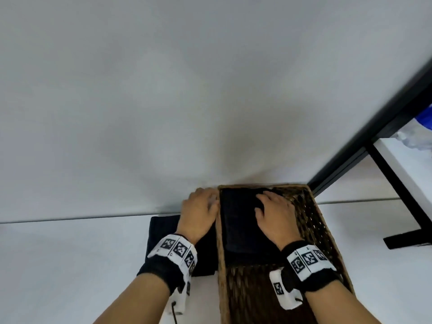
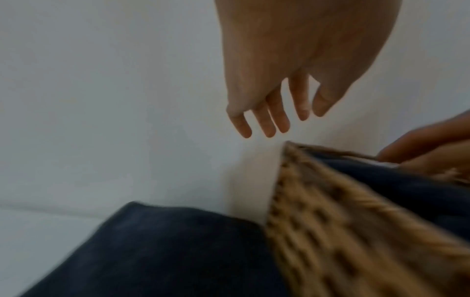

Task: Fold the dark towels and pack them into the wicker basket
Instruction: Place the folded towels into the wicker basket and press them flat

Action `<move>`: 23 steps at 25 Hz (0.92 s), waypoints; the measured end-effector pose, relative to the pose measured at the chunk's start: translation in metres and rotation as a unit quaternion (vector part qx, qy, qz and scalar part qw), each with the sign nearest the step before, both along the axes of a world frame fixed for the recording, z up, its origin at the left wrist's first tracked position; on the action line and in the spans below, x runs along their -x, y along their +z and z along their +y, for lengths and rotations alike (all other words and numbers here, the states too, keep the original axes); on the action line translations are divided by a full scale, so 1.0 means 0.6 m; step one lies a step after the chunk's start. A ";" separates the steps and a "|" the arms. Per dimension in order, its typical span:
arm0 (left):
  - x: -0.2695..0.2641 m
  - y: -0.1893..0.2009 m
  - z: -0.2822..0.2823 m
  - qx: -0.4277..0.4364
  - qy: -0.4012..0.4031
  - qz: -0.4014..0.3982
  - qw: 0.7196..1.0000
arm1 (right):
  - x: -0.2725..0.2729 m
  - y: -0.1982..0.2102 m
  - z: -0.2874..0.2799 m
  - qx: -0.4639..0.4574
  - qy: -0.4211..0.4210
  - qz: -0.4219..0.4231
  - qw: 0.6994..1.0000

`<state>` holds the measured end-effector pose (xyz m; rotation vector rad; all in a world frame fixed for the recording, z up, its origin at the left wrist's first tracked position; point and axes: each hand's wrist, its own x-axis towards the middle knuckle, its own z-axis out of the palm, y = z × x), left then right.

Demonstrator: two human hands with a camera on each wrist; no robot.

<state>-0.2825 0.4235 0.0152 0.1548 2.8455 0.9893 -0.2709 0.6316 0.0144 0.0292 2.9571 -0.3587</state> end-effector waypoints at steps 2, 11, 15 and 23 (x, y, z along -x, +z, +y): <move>-0.006 -0.041 -0.088 0.014 0.132 -0.063 0.989 | -0.006 0.036 -0.080 0.108 0.011 0.091 0.990; -0.063 -0.165 -0.228 -0.025 0.235 -0.336 0.912 | -0.021 -0.105 -0.328 0.146 0.027 -0.239 0.960; -0.049 -0.123 -0.221 -0.173 0.276 -0.314 0.892 | -0.027 -0.130 -0.335 0.142 -0.008 -0.222 0.965; -0.034 0.126 -0.106 -0.190 0.076 -0.135 0.970 | -0.029 -0.016 -0.258 0.418 -0.169 -0.034 0.892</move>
